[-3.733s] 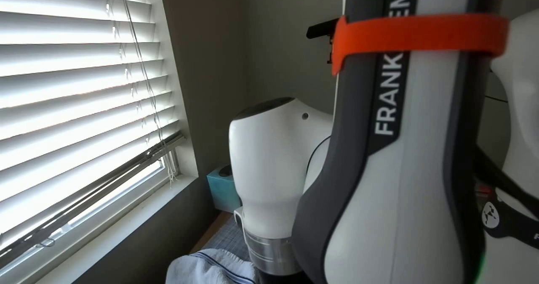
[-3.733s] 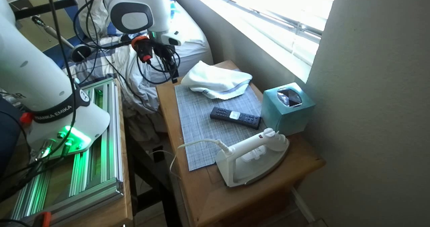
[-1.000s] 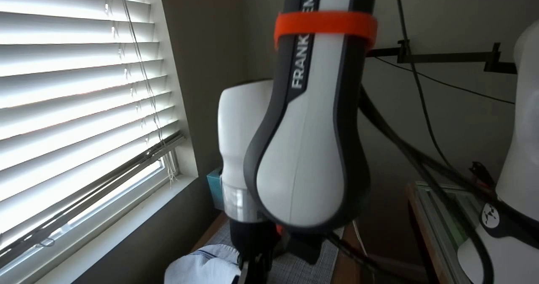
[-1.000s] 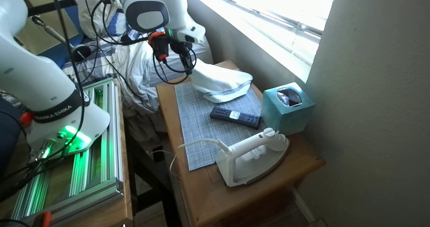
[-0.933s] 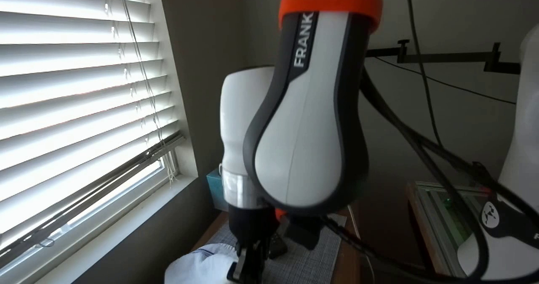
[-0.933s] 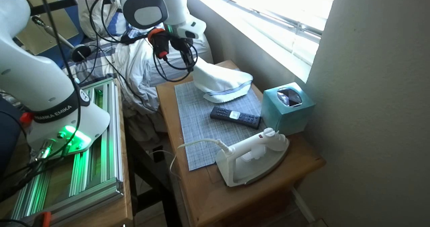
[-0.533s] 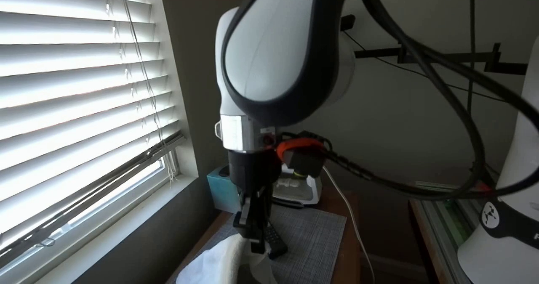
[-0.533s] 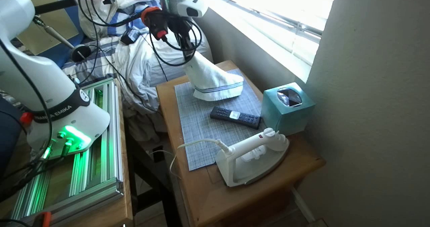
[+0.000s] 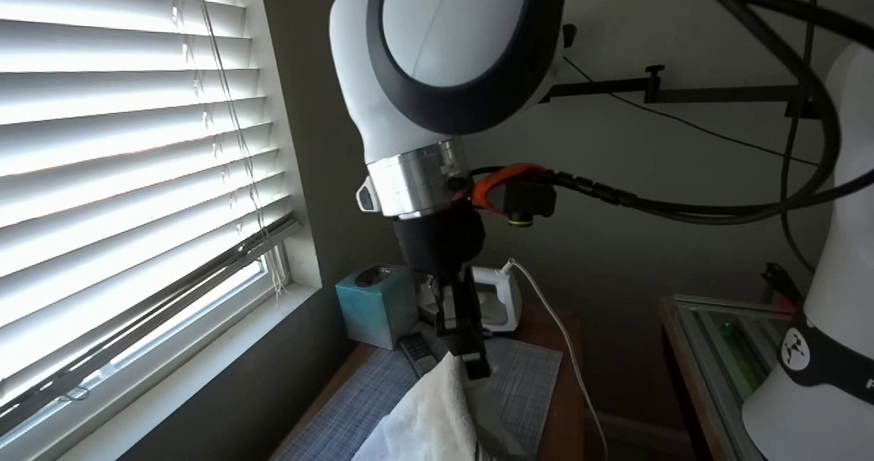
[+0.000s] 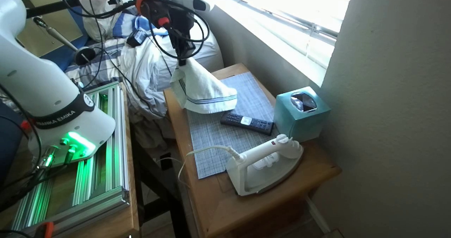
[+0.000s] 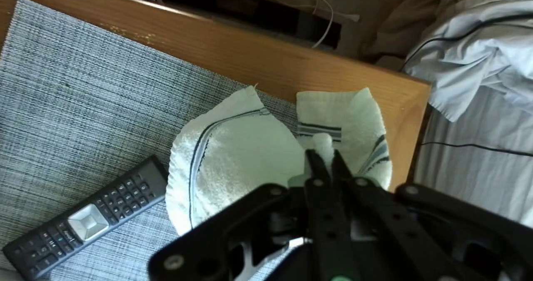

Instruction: Fold the kitchen towel

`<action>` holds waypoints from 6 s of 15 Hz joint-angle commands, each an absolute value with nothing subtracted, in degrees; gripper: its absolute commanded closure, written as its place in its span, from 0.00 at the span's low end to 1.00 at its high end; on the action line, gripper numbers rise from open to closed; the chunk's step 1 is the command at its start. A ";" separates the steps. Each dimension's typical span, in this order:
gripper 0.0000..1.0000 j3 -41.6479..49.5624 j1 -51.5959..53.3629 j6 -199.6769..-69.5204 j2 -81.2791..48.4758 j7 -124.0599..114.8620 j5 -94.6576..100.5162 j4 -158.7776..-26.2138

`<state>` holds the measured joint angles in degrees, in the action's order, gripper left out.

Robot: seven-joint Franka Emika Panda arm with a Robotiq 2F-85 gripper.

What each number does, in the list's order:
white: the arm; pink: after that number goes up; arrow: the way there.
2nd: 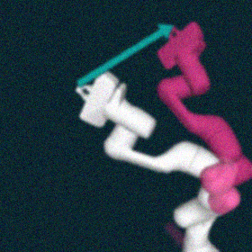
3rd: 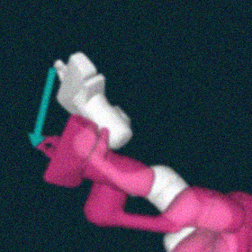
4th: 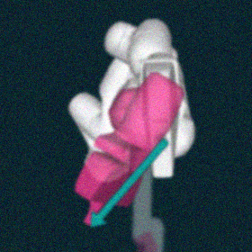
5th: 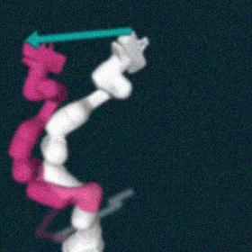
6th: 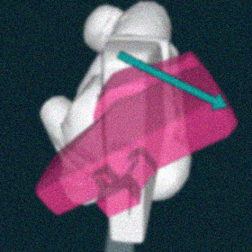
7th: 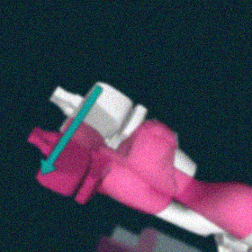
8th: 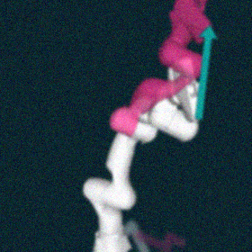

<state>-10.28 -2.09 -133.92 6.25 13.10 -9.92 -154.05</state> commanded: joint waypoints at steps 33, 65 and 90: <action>0.68 -1.60 6.40 -135.90 -19.99 -2.79 12.26 -138.58; 0.00 -20.35 5.14 -174.63 -25.32 25.24 -19.81 -149.29; 1.00 -4.51 21.95 -177.26 -35.82 3.49 2.87 -146.26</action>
<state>-5.20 21.43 -176.22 -34.63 5.80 1.06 -147.24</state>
